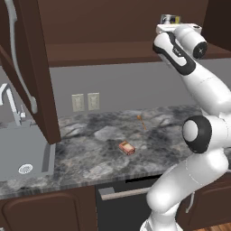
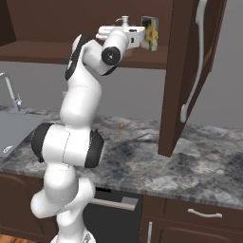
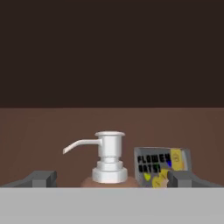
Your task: Pick the bar soap and soap dispenser from the cabinet and place them on the counter.
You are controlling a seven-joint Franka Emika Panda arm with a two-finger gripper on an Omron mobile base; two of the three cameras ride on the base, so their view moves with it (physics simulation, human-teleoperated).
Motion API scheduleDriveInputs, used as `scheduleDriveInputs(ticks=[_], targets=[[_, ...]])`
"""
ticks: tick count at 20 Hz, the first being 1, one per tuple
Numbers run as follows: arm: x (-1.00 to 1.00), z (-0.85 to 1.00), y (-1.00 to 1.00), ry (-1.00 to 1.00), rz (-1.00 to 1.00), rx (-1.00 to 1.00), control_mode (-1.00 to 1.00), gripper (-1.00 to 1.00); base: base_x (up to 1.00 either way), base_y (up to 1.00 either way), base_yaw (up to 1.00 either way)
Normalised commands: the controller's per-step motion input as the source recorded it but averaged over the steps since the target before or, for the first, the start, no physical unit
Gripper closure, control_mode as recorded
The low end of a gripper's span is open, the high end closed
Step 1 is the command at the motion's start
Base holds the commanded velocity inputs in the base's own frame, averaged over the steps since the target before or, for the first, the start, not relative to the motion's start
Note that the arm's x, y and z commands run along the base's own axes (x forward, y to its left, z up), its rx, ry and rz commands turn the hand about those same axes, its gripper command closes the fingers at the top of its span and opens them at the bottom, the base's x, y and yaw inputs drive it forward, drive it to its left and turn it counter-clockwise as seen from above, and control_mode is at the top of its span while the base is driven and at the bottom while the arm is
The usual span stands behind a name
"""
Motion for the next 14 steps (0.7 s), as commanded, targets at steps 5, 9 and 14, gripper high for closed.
scheduleDriveInputs(ticks=[5, 9, 14], targets=[[0.34, 0.00, -0.10, 0.00, 0.00, 0.00, -1.00, -1.00, 0.00, 0.00, 0.00], [0.38, 0.00, -0.02, 0.00, 0.00, 0.00, -1.00, -1.00, 0.00, 0.00, 0.00], [0.32, 0.00, -0.03, 0.00, 0.00, 0.00, -1.00, -1.00, 0.00, 0.00, 0.00]])
